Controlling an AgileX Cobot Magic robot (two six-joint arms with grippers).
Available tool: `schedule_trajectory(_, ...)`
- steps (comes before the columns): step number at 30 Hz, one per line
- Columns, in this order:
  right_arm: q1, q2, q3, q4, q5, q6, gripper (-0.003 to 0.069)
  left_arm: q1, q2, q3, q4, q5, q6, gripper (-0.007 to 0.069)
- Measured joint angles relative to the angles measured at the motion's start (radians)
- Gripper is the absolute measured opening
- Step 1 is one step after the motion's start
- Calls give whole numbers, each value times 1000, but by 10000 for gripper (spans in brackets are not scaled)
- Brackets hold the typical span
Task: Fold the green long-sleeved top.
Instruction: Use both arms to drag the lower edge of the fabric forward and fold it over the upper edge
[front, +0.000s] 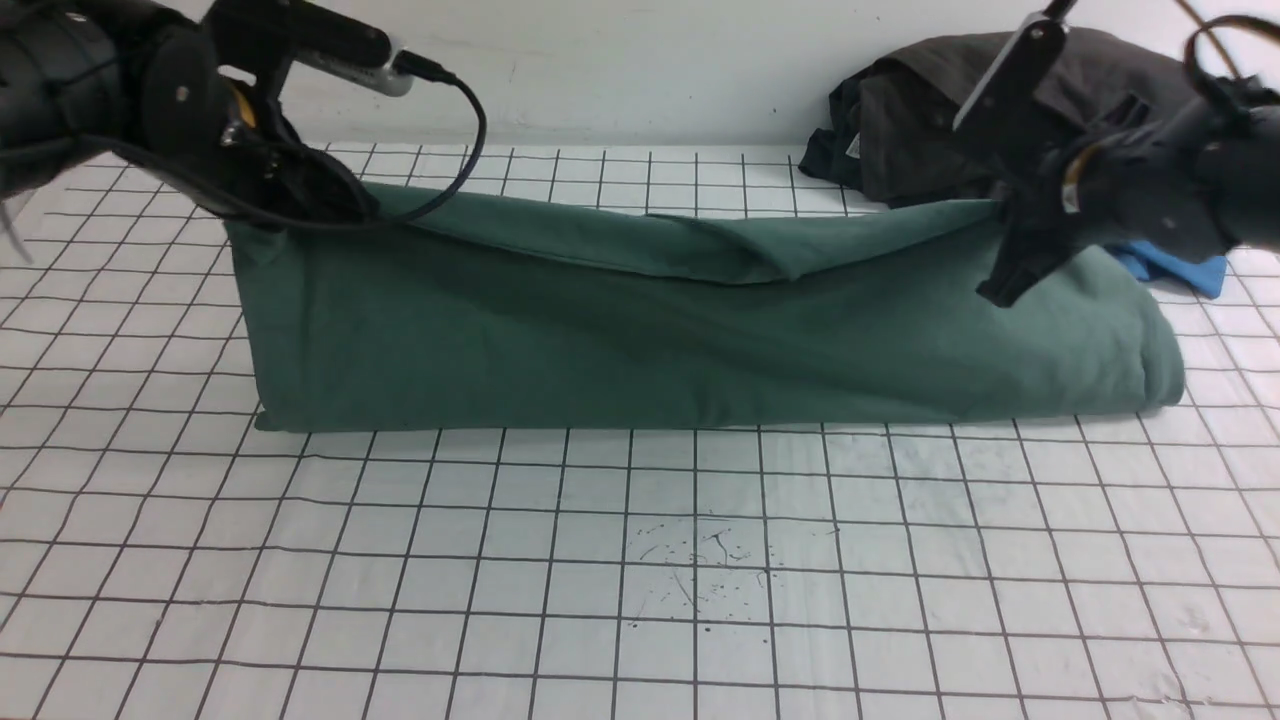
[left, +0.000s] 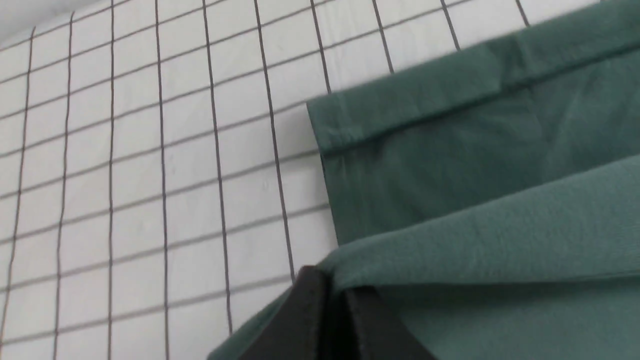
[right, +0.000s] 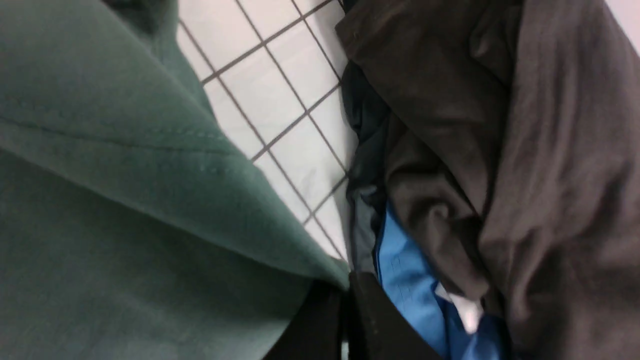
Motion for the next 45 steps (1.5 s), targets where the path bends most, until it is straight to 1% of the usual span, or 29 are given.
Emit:
schedule_trajectory(3, 0, 134, -139, 1, 32, 45, 1, 10, 128, -116, 11, -23, -26, 17)
schedule_trajectory(5, 0, 214, -244, 8, 76, 103, 25, 24, 236, -212, 15, -21, -52, 60)
schedule_trajectory(9, 0, 282, -374, 34, 162, 241, 112, 47, 373, -397, 26, 28, -108, 234)
schedule_trajectory(10, -1, 282, -392, 49, 183, 278, 137, 51, 386, -421, 29, 47, -118, 265)
schedule_trajectory(12, -1, 270, -435, 90, 249, 348, 184, 60, 416, -505, 32, 121, -130, 382)
schedule_trajectory(13, -1, 263, -451, 117, 285, 363, 194, 60, 416, -529, 29, 151, -133, 402)
schedule_trajectory(14, -1, 252, -467, 166, 325, 365, 199, 61, 416, -558, 21, 191, -132, 430)
schedule_trajectory(15, -1, 250, -471, 177, 325, 363, 199, 61, 416, -564, 21, 191, -132, 434)
schedule_trajectory(16, 0, 233, -488, 278, 383, 309, 189, 55, 410, -599, -8, 246, -118, 451)
schedule_trajectory(17, 3, 222, -499, 410, 439, 200, 156, 48, 406, -619, -43, 304, -73, 451)
schedule_trajectory(18, 3, 220, -500, 431, 447, 181, 150, 46, 406, -622, -50, 312, -64, 449)
schedule_trajectory(19, 8, 219, -504, 591, 494, 43, 107, 29, 403, -632, -108, 369, 3, 428)
schedule_trajectory(20, 12, 227, -504, 701, 520, -53, 67, 19, 404, -635, -147, 401, 43, 403)
schedule_trajectory(23, 35, 292, -504, 977, 532, -283, 0, -15, 441, -637, -312, 501, 178, 283)
schedule_trajectory(24, 36, 292, -504, 990, 532, -294, -1, -17, 445, -637, -312, 506, 184, 274)
schedule_trajectory(25, 50, 335, -504, 1068, 505, -364, -10, -28, 479, -637, -363, 534, 225, 202)
schedule_trajectory(29, 68, 432, -522, 1130, 398, -417, -13, -34, 552, -637, -396, 593, 260, 50)
schedule_trajectory(32, 69, 479, -571, 1146, 286, -409, -13, -34, 572, -638, -396, 617, 265, 4)
schedule_trajectory(33, 69, 492, -588, 1146, 236, -384, -13, -34, 572, -638, -394, 623, 265, -1)
schedule_trajectory(34, 69, 510, -612, 1147, 169, -311, -13, -34, 572, -638, -389, 625, 265, -6)
schedule_trajectory(35, 68, 512, -612, 1147, 169, -311, -13, -34, 572, -639, -389, 625, 265, -6)
schedule_trajectory(36, 59, 530, -654, 1139, 104, -152, -10, -34, 572, -638, -381, 633, 266, -8)
schedule_trajectory(37, 56, 532, -659, 1136, 101, -137, -10, -34, 572, -639, -380, 633, 268, -8)
schedule_trajectory(38, 43, 538, -707, 1098, 93, -34, -8, -34, 572, -640, -369, 636, 269, -8)
schedule_trajectory(39, 34, 539, -743, 1065, 107, 12, -6, -34, 572, -640, -362, 638, 269, -8)
schedule_trajectory(40, 34, 539, -751, 1059, 112, 19, -6, -34, 572, -640, -357, 639, 269, -8)
schedule_trajectory(41, 16, 533, -815, 1013, 166, 68, -2, -34, 572, -640, -340, 640, 270, -8)
schedule_trajectory(43, 1, 526, -866, 987, 234, 101, 0, -34, 572, -640, -328, 642, 270, -8)
schedule_trajectory(45, -23, 505, -941, 971, 390, 121, 2, -34, 568, -640, -308, 643, 270, -8)
